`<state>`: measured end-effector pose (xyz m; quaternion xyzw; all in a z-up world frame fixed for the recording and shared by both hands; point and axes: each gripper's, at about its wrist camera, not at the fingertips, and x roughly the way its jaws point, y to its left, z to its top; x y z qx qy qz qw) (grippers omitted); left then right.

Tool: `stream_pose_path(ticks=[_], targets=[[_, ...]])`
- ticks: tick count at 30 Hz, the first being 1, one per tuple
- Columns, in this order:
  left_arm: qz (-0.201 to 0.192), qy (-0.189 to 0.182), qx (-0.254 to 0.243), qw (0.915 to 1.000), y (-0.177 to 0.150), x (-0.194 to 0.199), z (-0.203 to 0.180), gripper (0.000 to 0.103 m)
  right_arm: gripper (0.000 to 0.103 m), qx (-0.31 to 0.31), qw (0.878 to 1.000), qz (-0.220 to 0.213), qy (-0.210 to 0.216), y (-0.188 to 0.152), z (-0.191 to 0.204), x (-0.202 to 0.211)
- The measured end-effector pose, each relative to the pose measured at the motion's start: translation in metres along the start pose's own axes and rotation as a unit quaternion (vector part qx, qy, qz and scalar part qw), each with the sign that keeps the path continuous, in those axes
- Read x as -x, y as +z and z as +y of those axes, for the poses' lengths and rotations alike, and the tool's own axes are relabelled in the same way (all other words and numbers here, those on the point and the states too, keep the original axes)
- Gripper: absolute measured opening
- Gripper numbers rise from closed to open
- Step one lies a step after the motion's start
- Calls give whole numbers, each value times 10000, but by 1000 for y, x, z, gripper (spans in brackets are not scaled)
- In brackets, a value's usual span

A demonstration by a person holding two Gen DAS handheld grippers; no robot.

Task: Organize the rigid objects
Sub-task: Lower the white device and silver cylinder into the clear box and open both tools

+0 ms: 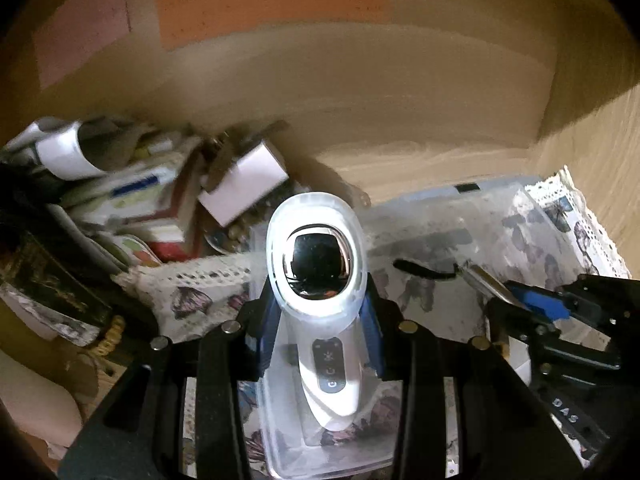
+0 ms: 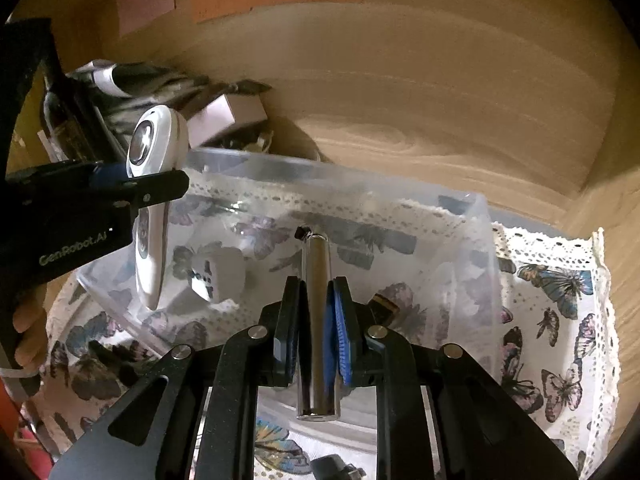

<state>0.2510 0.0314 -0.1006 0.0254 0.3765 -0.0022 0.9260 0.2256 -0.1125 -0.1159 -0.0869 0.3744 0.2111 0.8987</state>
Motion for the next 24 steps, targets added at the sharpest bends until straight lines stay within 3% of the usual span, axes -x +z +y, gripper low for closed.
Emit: stream_pose_path(ticks=[6, 12, 18, 24], targets=[[200, -69, 0, 9998, -4, -12, -2, 38, 15, -48, 10000, 40, 27, -2, -2, -6], [156, -50, 24, 9999, -5, -8, -4, 38, 16, 128, 9999, -16, 0, -4, 6, 1], [-113, 73, -126, 9998, -8, 15, -8, 46, 32, 155, 9997, -181, -6, -3, 8, 14], [-433, 46, -94, 9990, -13, 47, -8, 67, 50, 257, 9981, -550, -90, 0, 11, 40]])
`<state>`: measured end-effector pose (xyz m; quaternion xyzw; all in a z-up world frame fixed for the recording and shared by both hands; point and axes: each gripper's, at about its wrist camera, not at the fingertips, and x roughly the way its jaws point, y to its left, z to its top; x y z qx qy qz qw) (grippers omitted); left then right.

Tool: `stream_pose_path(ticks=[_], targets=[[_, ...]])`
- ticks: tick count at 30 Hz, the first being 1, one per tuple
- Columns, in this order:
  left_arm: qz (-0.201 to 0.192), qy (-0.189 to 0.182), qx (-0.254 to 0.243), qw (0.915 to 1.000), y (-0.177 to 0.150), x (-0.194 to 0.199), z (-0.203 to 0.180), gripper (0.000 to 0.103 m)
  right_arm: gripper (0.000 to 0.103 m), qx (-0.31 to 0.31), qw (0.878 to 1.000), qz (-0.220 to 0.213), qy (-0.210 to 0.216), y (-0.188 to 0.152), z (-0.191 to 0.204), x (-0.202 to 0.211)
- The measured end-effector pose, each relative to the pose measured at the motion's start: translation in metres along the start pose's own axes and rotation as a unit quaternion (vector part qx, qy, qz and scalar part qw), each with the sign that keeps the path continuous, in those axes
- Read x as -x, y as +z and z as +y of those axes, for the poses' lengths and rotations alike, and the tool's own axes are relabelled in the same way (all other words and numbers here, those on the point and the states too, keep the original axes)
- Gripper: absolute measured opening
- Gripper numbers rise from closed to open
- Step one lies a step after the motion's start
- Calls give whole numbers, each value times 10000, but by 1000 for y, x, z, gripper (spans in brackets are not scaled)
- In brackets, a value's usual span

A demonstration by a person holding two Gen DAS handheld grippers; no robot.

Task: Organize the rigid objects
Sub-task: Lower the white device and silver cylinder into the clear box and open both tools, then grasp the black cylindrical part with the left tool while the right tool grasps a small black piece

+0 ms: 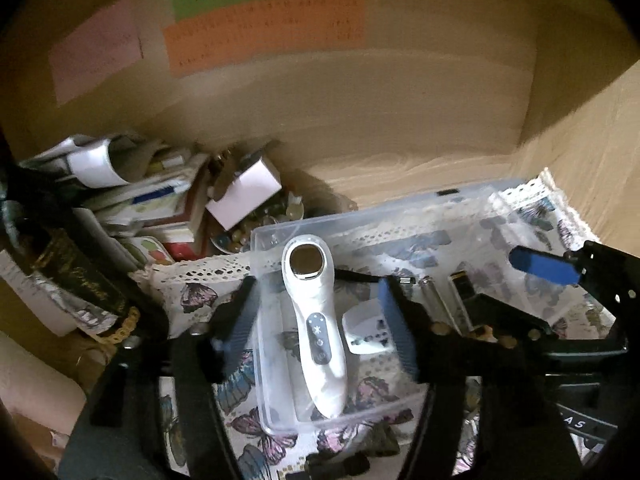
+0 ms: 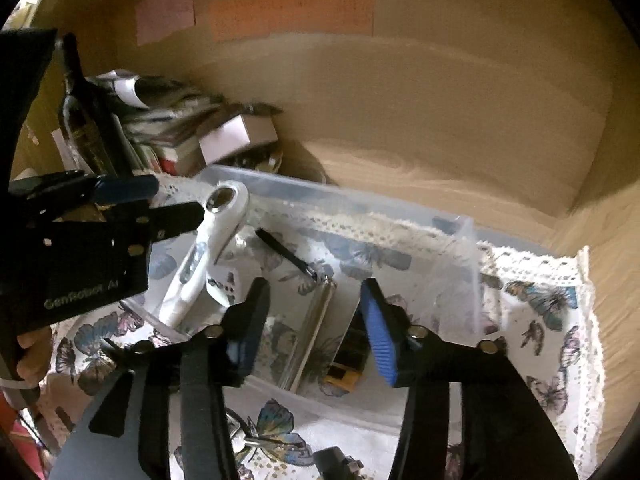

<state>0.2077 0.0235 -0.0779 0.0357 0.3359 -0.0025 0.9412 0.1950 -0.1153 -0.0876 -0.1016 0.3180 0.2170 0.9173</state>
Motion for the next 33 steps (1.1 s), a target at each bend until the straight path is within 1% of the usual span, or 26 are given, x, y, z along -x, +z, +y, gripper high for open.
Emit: stream_pose_path(ticks=[2, 3, 5, 7, 9, 11, 12, 15, 20, 23, 26, 29, 33], targets=[[-148, 12, 30, 9999, -1, 13, 1, 77, 59, 24, 9999, -144, -25, 1, 2, 11], [-221, 37, 41, 9997, -3, 20, 1, 80, 61, 28, 9997, -242, -36, 2, 3, 19], [-345, 87, 42, 9994, -6, 32, 2, 89, 70, 35, 9992, -393, -74, 2, 4, 28], [-450, 148, 33, 9989, -12, 45, 3, 95, 72, 57, 9986, -511, -114, 1, 7, 38], [-482, 130, 24, 9988, -19, 53, 6, 97, 74, 84, 9981, -593, -120, -1, 11, 47], [-459, 112, 15, 9989, -26, 60, 9, 99, 80, 103, 9977, -665, -96, -4, 13, 55], [-432, 105, 15, 9990, -30, 62, 10, 99, 82, 109, 9974, -707, -91, -6, 15, 59], [-271, 73, -16, 9996, -43, 65, 15, 100, 83, 140, 9972, -725, -122, -13, 19, 64], [-18, -25, -89, 10000, -68, 61, 18, 100, 83, 125, 9987, -464, -140, -31, 20, 60], [301, -211, 61, 9993, -91, 49, 19, 100, 83, 98, 9995, -258, -178, -44, 18, 55], [624, -291, 128, 9975, -109, 35, 18, 100, 83, 90, 9997, -1, -229, -59, 15, 50], [841, -303, 180, 9958, -119, 24, 17, 100, 83, 118, 9991, 302, -255, -73, 11, 44], [1025, -359, 290, 9937, -120, 12, 16, 100, 83, 28, 9979, 610, -227, -90, 3, 37]])
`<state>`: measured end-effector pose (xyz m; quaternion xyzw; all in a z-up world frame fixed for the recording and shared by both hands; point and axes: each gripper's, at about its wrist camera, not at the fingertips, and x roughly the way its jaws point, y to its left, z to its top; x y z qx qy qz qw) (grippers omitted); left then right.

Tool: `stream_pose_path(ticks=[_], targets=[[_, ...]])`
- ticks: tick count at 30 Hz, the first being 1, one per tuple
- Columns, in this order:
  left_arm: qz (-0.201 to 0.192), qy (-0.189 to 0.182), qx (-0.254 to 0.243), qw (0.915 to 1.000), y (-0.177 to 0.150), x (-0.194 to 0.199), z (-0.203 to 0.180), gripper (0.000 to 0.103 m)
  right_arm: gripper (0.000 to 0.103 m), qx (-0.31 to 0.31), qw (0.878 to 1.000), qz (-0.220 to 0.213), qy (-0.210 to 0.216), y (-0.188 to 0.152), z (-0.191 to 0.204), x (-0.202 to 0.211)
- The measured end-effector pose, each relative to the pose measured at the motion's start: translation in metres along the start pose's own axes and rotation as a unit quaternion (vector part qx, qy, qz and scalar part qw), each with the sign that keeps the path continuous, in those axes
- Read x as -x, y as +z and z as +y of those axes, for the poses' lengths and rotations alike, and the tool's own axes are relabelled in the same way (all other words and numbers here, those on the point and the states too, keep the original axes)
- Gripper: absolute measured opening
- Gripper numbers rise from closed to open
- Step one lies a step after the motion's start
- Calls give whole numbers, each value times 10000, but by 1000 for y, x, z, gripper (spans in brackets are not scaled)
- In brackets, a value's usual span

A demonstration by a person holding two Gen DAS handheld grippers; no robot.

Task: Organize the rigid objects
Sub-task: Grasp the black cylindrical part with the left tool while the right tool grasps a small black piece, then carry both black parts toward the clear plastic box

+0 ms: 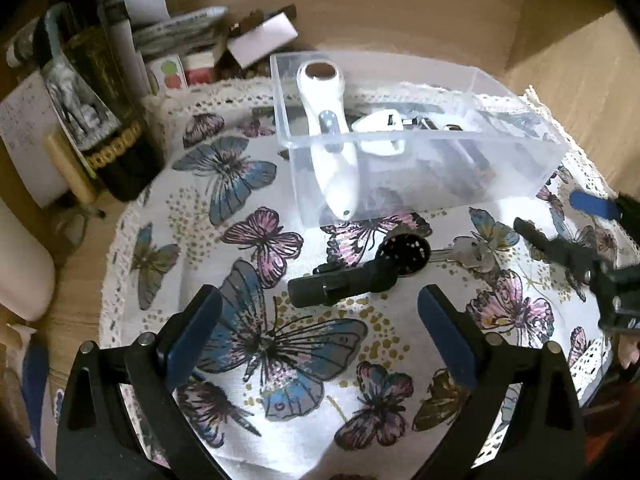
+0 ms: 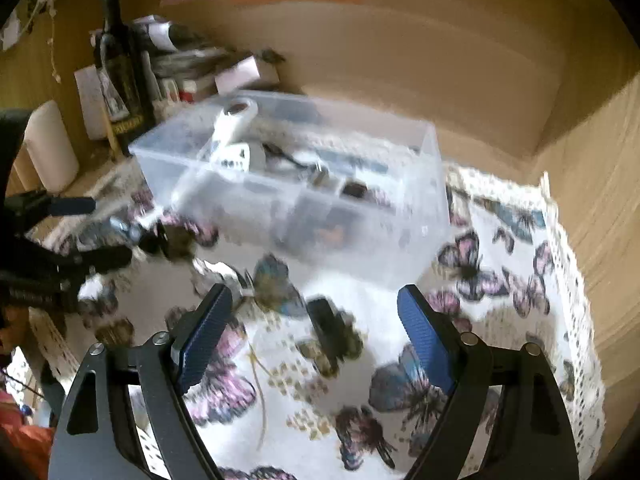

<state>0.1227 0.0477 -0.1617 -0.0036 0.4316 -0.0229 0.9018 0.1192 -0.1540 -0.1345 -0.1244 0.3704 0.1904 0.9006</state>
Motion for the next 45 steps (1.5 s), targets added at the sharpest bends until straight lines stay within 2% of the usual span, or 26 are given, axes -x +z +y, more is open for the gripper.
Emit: stream_pose_path(ticks=[3, 6, 8, 11, 13, 14, 15, 17, 19, 21, 25, 29, 38, 45], targets=[[100, -20, 42, 9999, 3, -8, 0, 100, 81, -192, 9995, 214, 137, -9, -8, -8], [186, -80, 23, 9998, 5, -16, -1, 100, 68, -261, 9987, 400, 170, -12, -11, -16], [241, -104, 64, 9996, 6, -22, 0, 100, 56, -262, 9983, 495, 187, -12, -12, -22], [168, -172, 120, 9996, 6, -23, 2, 100, 44, -248, 9977, 599, 200, -12, -12, -30], [125, -185, 83, 9997, 6, -24, 1, 100, 42, -173, 9979, 593, 192, -11, -10, -32], [108, -165, 86, 9998, 7, -24, 1, 99, 38, -143, 9979, 590, 210, -11, -9, -32], [93, -148, 99, 9998, 8, -24, 1, 98, 35, -127, 9979, 583, 239, -11, -8, -32], [80, -141, 115, 9998, 9, -25, 2, 87, 25, -83, 9980, 572, 257, -11, -7, -32], [47, -116, 141, 9998, 9, -25, 3, 82, 19, -36, 9981, 554, 249, -12, -5, -31], [17, -137, 131, 9998, 10, -25, 2, 72, 19, -19, 9982, 542, 243, -12, -4, -31], [-25, -181, 58, 9998, 7, -20, 2, 59, 18, -46, 9983, 516, 254, -8, -3, -34], [-68, -341, 150, 9993, 3, -13, 6, 59, 18, -99, 9987, 411, 292, -7, -4, -29], [-354, -246, 291, 9986, -1, 20, 19, 59, 18, -158, 9992, 37, 376, 1, 2, -7], [-827, -178, 383, 9957, 13, 48, 21, 59, 18, -159, 9985, -359, 381, 17, 2, 10]])
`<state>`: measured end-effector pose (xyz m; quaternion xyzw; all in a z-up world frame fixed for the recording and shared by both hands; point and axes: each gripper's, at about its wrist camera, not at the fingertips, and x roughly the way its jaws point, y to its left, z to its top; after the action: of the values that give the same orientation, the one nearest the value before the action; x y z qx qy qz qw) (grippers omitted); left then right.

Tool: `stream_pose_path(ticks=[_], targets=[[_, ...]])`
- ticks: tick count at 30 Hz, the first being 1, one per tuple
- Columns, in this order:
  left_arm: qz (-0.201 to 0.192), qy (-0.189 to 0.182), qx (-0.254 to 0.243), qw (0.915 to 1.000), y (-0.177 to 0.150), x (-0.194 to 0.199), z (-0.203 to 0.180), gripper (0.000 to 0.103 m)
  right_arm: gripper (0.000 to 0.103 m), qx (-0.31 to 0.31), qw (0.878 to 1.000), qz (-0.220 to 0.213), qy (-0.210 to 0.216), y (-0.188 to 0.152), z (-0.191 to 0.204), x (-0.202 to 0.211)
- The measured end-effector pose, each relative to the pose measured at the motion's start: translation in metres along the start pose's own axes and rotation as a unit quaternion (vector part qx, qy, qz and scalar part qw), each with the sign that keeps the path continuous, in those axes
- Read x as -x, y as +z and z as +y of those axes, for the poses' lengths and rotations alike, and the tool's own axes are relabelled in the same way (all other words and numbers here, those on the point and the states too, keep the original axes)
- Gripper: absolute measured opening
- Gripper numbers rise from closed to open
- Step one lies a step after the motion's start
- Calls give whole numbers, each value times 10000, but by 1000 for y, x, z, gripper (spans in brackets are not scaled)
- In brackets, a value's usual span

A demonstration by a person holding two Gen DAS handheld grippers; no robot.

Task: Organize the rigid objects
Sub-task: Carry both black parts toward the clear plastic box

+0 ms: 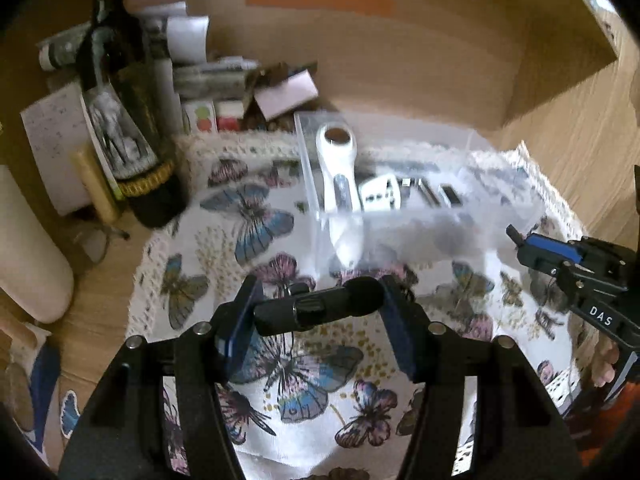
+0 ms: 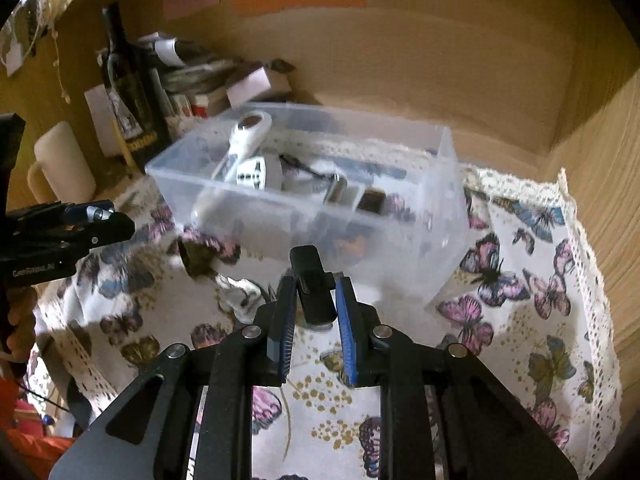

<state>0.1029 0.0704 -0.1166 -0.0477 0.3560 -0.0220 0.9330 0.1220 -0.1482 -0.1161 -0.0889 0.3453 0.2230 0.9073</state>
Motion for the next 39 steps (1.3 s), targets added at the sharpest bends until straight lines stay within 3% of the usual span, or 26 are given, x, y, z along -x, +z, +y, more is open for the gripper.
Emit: stream_pose_path(ticks=[9, 19, 24, 39], targets=[[-599, -5, 4, 9982, 32, 22, -12, 59, 18, -55, 9980, -628, -30, 29, -2, 24], [-862, -125, -52, 9962, 65, 19, -27, 59, 18, -95, 9938, -1091, -213, 57, -12, 36], [-683, -226, -112, 9973, 76, -3, -39, 59, 18, -164, 9940, -1038, -292, 62, -22, 25], [240, -293, -568, 9977, 74, -84, -80, 59, 18, -391, 9982, -292, -343, 52, -41, -30]])
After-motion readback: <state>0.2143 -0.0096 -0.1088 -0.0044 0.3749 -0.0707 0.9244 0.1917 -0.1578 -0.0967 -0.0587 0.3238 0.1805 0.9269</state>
